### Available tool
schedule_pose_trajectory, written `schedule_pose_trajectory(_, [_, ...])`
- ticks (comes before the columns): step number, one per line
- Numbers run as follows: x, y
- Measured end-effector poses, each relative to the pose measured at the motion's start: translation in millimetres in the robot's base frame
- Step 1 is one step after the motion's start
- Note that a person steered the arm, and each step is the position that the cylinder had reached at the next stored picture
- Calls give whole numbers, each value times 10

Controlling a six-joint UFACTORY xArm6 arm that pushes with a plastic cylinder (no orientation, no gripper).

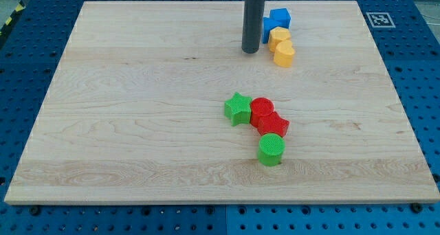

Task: Move blue blocks away from the yellow blocks

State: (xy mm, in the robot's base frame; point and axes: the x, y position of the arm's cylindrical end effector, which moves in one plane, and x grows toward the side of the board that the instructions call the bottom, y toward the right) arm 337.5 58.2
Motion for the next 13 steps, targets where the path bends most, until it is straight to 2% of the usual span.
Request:
schedule_pose_trajectory(4, [-756, 173])
schedule_pose_trajectory(8, [-1242, 443])
schedule_pose_trajectory(13, [-1340, 784])
